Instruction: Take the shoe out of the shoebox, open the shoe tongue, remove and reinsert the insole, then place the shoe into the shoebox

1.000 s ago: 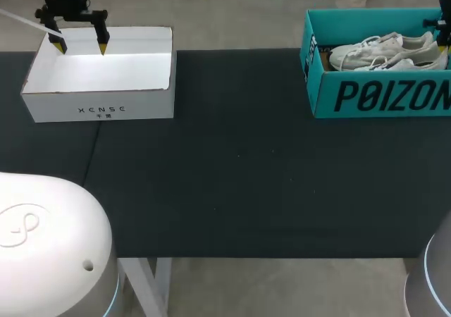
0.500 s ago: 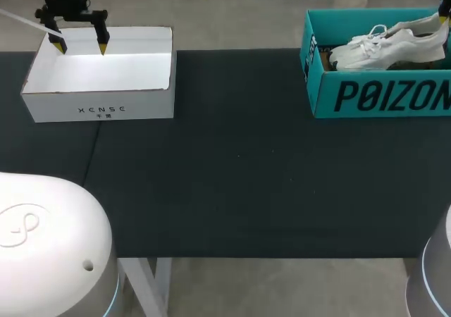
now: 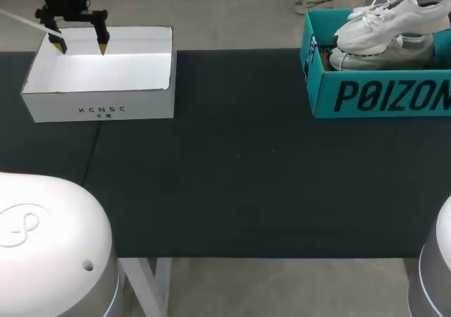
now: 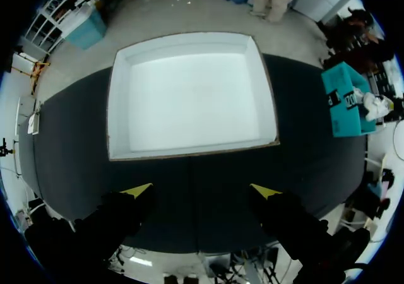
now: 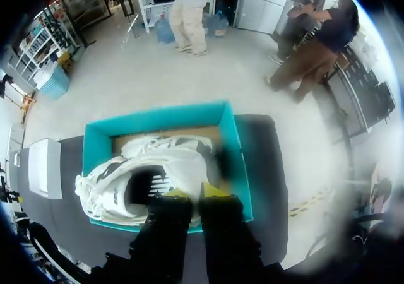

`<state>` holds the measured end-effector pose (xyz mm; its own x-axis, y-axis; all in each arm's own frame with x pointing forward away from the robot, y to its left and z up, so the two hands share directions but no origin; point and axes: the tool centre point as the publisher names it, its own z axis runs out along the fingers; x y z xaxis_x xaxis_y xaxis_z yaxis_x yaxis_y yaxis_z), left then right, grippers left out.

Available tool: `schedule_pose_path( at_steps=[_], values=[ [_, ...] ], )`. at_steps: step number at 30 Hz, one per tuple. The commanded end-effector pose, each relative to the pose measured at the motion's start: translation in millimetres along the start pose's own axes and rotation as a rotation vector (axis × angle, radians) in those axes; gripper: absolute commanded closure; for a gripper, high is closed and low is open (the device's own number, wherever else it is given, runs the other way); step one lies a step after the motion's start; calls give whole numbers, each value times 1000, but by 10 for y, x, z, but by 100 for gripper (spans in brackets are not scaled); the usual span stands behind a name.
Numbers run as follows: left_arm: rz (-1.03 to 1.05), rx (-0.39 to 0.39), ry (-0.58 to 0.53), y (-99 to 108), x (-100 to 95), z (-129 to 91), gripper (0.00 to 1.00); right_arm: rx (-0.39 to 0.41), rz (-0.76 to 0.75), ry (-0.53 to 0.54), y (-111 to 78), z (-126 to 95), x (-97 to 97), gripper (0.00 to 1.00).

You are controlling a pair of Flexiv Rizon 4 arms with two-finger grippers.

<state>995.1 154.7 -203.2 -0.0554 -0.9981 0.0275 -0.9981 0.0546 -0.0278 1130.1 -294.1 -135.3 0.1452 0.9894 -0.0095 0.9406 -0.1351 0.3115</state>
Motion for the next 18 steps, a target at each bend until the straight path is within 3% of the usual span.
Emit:
schedule_pose_path(
  at_steps=[1,10,18],
  values=[
    [0,0,-2,4,2,-5,0,-38,-1,11,-329,-374,38,100],
    [0,0,-2,4,2,-5,0,-39,22,49,-1031,-822,355,100],
    [0,0,-2,4,2,-5,0,5,47,62,-1770,-879,694,100]
  ],
)
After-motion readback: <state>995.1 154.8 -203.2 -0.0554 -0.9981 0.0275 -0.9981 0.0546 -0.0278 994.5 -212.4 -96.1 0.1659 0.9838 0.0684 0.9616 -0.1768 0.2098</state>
